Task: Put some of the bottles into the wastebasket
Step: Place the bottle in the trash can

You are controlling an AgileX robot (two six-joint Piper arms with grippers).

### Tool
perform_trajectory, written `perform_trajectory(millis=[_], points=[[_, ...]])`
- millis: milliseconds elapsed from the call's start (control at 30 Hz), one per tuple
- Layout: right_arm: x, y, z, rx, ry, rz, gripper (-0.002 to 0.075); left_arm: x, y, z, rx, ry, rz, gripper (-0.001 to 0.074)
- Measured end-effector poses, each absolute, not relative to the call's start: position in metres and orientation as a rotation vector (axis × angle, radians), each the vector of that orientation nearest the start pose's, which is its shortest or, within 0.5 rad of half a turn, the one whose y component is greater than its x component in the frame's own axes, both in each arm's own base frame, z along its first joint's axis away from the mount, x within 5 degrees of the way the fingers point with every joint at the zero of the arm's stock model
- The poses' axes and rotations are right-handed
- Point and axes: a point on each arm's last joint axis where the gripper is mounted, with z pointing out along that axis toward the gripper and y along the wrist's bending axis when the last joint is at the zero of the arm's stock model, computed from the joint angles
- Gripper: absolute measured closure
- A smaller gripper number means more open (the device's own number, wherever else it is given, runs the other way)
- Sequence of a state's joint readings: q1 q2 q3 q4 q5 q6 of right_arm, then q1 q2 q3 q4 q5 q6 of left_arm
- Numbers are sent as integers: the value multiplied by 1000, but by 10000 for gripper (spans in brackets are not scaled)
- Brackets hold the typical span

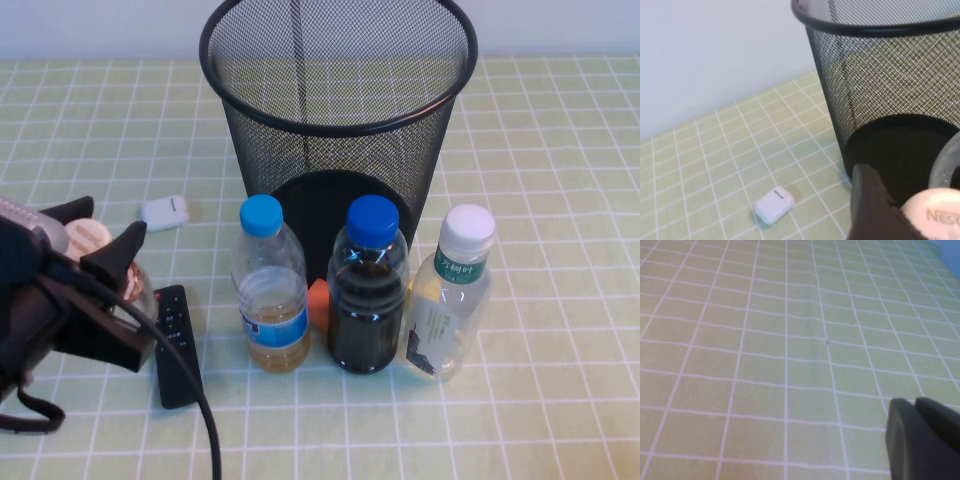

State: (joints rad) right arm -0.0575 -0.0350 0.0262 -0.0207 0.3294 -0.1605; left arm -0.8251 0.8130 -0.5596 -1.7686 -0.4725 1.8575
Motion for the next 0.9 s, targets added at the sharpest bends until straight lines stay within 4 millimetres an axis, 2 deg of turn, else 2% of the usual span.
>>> perform_trajectory(millis=[267,667,900], points=[[52,-4,177,-106,1804,-175,733,135,-93,310,505,1719,-176,468],[52,-4,177,-106,1804,-175,733,119,-104,301,505,1627,-504,469],[52,-4,177,-106,1804,-175,733,112,-111,297,514,1690,-664,469]])
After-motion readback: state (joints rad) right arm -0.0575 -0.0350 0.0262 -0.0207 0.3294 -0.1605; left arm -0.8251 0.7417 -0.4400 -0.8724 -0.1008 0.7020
